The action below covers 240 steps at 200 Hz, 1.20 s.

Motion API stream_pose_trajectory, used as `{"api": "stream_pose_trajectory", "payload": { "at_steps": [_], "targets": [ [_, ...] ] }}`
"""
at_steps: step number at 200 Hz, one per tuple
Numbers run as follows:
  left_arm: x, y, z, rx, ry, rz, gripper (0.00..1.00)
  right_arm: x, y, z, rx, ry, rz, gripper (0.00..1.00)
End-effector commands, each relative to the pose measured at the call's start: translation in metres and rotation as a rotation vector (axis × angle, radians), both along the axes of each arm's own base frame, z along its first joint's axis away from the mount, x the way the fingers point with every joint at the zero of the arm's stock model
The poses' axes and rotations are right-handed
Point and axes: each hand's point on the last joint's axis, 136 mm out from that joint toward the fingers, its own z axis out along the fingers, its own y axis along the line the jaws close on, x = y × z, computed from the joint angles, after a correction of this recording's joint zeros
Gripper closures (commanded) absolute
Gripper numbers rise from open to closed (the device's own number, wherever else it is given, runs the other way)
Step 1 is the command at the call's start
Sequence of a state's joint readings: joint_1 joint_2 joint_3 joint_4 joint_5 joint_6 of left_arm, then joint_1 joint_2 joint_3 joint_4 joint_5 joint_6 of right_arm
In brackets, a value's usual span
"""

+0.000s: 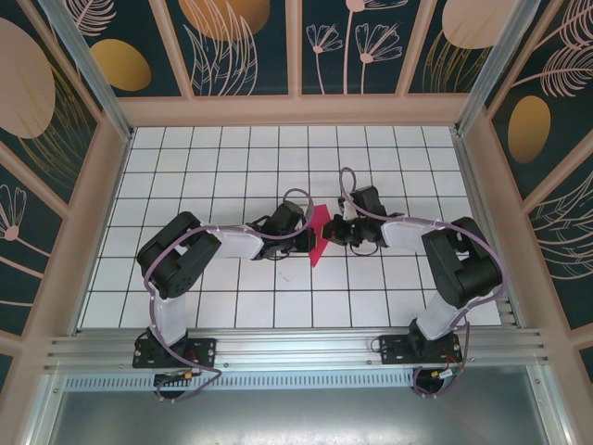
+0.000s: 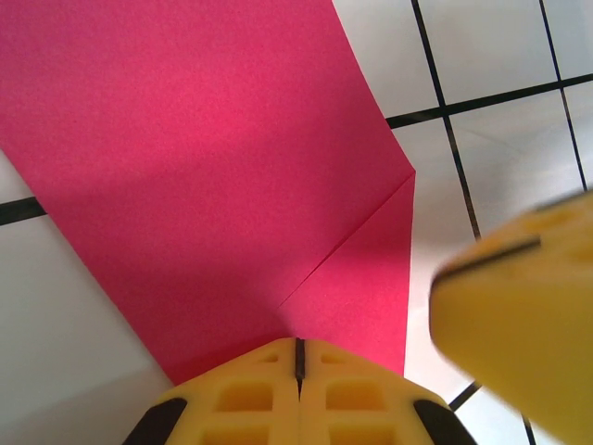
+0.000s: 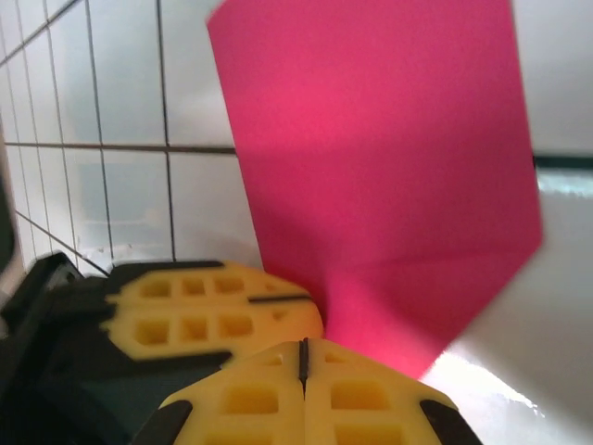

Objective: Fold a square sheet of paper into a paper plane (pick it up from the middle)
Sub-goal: Third fold the triangle at the center of the table.

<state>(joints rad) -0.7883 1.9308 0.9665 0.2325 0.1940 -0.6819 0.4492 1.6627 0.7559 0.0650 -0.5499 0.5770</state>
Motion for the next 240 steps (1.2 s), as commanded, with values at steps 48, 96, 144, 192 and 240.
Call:
{"api": "stream_pose_trajectory", "payload": {
  "at_steps": [48,96,144,192,240],
  "targets": [
    [-0.011,0.013,-0.017,0.064,0.035,-0.004,1.0,-0.017,-0.003,-0.034,-0.024,0.082,-0.024,0.99],
    [-0.012,0.014,-0.016,0.058,0.035,0.005,1.0,-0.031,0.009,0.0,0.055,0.021,0.02,0.98],
    [-0.011,0.012,-0.014,0.047,0.036,0.003,1.0,-0.051,0.016,-0.009,0.113,0.064,0.016,0.98],
    [-0.012,0.011,-0.015,0.049,0.043,-0.007,1.0,-0.057,0.007,-0.037,0.034,0.119,0.007,0.99],
    [-0.013,0.012,-0.014,0.043,0.042,0.004,1.0,-0.057,0.019,-0.003,0.085,0.052,0.046,0.98]
  ]
}}
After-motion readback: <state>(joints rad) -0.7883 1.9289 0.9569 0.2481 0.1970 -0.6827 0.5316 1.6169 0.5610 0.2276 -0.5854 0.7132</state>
